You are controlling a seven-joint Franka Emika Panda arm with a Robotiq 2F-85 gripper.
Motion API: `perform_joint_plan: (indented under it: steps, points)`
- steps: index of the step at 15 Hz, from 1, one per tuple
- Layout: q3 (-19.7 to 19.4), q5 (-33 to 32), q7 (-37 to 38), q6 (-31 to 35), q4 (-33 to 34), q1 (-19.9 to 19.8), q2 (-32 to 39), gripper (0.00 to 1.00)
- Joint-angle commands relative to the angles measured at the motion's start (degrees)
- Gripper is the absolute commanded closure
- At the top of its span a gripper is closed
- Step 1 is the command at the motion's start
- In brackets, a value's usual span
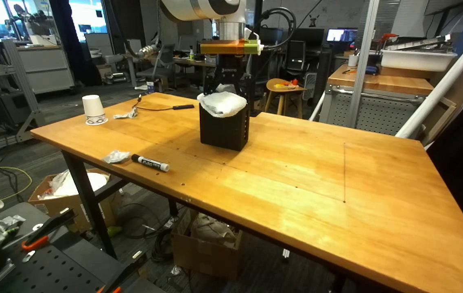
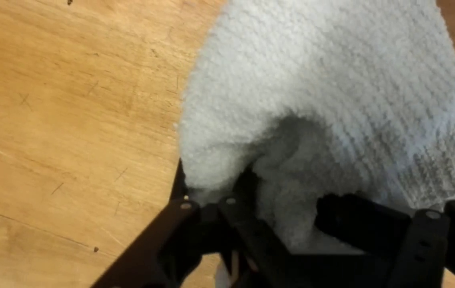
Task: Put the white cloth in the box
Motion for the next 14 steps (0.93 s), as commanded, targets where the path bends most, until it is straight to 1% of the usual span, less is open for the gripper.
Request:
perform_joint_plan:
  steps: [1,2,4,5,6,7,8,9,10,12,14]
  points:
    - [-0.3,-2.1,2.0,1.3,-3.6,0.6,-6.0,0.23]
    - [-0.4,-2.6,2.2,1.2,-4.1,0.7,-7.4,0.14]
    - [-0.6,-3.6,3.0,1.1,-4.7,0.7,-9.7,0.01]
    - [-0.7,-3.8,3.2,1.1,-5.1,0.6,-10.8,0.0]
    - [-0.7,-4.0,3.7,1.1,-5.4,0.6,-11.6,0.36]
    - [-0.7,-4.1,4.0,1.0,-5.6,0.7,-12.3,0.31]
    - [-0.7,-4.0,4.1,1.0,-5.9,0.8,-12.9,0.32]
    - [-0.6,-3.9,4.5,0.9,-6.3,1.0,-13.3,0.38]
    - [-0.5,-3.6,4.7,0.9,-6.6,1.1,-13.6,0.48]
    - [-0.2,-3.3,5.3,0.9,-7.3,1.6,-13.8,0.64]
    - [0.1,-2.9,5.5,0.9,-7.9,2.0,-13.6,0.78]
